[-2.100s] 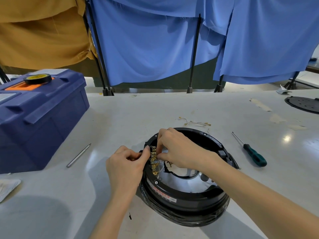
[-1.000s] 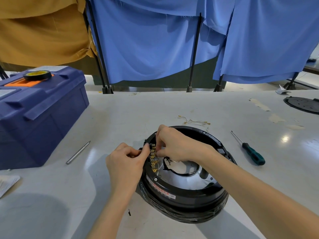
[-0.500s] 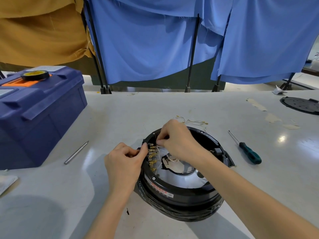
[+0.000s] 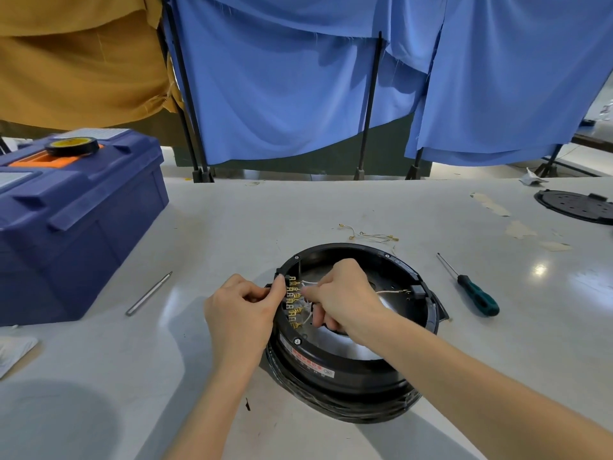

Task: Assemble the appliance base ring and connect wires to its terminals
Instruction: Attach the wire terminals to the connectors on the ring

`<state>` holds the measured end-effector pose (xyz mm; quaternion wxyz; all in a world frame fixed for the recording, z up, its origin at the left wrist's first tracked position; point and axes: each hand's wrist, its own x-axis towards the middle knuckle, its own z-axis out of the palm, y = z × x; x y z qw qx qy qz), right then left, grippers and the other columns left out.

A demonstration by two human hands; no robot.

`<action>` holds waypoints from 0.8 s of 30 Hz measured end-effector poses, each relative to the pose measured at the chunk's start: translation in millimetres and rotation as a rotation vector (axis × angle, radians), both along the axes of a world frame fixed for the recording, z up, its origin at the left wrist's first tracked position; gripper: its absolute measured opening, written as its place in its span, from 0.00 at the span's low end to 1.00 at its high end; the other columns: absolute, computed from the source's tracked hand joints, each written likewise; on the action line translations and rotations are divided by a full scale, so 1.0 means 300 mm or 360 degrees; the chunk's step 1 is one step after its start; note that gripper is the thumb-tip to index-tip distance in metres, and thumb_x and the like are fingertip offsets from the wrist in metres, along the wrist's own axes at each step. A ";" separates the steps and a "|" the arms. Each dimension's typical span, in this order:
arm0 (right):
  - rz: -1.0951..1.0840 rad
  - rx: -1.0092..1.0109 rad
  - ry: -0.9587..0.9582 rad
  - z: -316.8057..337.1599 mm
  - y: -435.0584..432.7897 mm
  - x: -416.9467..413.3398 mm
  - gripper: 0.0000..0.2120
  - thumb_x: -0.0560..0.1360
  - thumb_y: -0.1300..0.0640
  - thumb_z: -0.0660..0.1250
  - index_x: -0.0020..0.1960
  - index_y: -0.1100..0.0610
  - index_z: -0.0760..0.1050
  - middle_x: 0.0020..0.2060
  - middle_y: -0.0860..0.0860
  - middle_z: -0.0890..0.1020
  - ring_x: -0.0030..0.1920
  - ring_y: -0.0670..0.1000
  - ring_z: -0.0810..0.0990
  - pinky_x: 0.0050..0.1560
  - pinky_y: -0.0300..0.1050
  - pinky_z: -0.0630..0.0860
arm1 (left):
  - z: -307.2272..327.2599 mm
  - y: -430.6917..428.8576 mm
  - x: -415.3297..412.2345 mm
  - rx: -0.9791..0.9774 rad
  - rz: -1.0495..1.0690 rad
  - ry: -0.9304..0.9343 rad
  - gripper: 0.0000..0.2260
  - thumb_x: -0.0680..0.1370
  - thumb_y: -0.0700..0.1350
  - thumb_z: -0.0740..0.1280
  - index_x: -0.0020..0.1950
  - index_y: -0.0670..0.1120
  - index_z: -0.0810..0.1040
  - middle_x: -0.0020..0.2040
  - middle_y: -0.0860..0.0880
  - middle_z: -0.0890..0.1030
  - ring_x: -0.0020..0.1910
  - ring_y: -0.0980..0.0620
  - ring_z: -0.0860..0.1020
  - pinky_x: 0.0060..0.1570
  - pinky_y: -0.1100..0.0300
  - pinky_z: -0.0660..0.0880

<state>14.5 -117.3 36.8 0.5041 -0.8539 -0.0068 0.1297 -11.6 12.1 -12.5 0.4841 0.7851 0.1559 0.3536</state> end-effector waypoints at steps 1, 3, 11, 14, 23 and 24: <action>-0.0075 0.0063 0.0039 -0.002 0.009 0.001 0.12 0.76 0.61 0.68 0.39 0.70 0.78 0.19 0.55 0.75 0.14 0.47 0.65 0.20 0.35 0.64 | 0.000 0.000 -0.001 0.0000 -0.0002 -0.0003 0.15 0.68 0.49 0.77 0.23 0.49 0.77 0.27 0.51 0.75 0.30 0.56 0.73 0.32 0.62 0.65; -0.0177 0.0136 0.0102 0.000 0.021 0.002 0.10 0.75 0.63 0.69 0.39 0.69 0.78 0.17 0.54 0.74 0.14 0.46 0.64 0.20 0.35 0.62 | -0.002 0.001 -0.001 -0.0009 -0.0008 -0.0006 0.15 0.68 0.48 0.77 0.24 0.48 0.78 0.27 0.52 0.75 0.30 0.56 0.73 0.33 0.62 0.65; -0.0410 0.0470 0.0421 0.006 0.043 -0.005 0.08 0.75 0.68 0.67 0.37 0.66 0.74 0.15 0.53 0.73 0.13 0.45 0.61 0.18 0.31 0.60 | -0.002 -0.001 0.001 -0.0020 -0.0002 -0.0006 0.15 0.69 0.48 0.77 0.25 0.45 0.79 0.27 0.51 0.74 0.27 0.54 0.71 0.33 0.62 0.65; -0.0530 0.0580 0.0485 0.009 0.054 -0.003 0.08 0.74 0.70 0.67 0.36 0.65 0.73 0.13 0.52 0.70 0.13 0.45 0.61 0.18 0.31 0.59 | -0.001 -0.002 -0.001 -0.0022 -0.0008 -0.0008 0.15 0.69 0.48 0.77 0.25 0.44 0.79 0.27 0.51 0.74 0.26 0.54 0.70 0.33 0.61 0.65; -0.0633 0.0733 0.0546 -0.003 0.081 -0.014 0.07 0.74 0.71 0.66 0.37 0.66 0.73 0.13 0.53 0.69 0.12 0.45 0.61 0.17 0.30 0.58 | 0.002 -0.007 -0.003 -0.0021 0.0000 -0.0008 0.16 0.69 0.48 0.77 0.24 0.46 0.78 0.25 0.51 0.73 0.25 0.54 0.70 0.34 0.59 0.64; -0.0626 0.0731 0.0549 -0.003 0.081 -0.014 0.08 0.74 0.71 0.65 0.37 0.66 0.73 0.13 0.53 0.69 0.12 0.45 0.61 0.17 0.30 0.58 | 0.003 -0.007 -0.003 -0.0015 0.0003 -0.0005 0.16 0.69 0.48 0.77 0.23 0.47 0.78 0.25 0.51 0.73 0.25 0.55 0.70 0.34 0.59 0.64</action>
